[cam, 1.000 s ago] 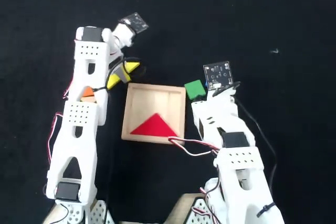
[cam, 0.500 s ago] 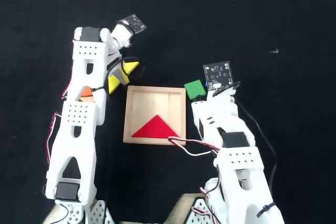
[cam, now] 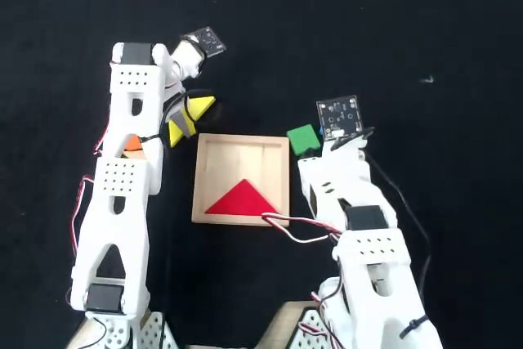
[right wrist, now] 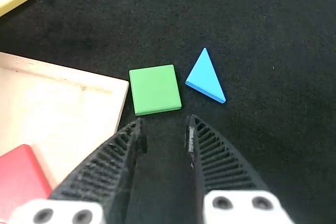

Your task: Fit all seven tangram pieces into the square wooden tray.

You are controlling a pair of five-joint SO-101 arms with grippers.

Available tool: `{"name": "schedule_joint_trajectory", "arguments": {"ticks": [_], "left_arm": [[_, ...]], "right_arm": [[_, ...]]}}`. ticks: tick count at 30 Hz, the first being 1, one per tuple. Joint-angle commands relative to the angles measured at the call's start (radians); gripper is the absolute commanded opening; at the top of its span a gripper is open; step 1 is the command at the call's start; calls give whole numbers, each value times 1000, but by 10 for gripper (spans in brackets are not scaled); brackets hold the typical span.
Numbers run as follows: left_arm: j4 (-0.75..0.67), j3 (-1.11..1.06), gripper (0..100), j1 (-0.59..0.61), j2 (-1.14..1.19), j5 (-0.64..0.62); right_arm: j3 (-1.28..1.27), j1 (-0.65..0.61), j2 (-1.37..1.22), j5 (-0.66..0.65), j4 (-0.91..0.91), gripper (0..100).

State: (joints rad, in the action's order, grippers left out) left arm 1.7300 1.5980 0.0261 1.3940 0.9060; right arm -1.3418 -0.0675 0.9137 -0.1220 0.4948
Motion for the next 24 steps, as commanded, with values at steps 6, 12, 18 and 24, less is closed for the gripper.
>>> {"name": "schedule_joint_trajectory", "arguments": {"ticks": [6, 12, 18, 24], "left_arm": [[-64, 10, 357, 5, -5, -173], [-9, 10, 356, 16, -11, -222], [14, 12, 356, 8, -12, -222], [14, 10, 255, -15, -5, -219]], "right_arm": [[8, -17, -4, -11, -26, 138], [8, -17, -5, -11, -26, 138], [8, -17, -5, -11, -26, 138], [8, -17, -5, -11, -26, 138]]}}
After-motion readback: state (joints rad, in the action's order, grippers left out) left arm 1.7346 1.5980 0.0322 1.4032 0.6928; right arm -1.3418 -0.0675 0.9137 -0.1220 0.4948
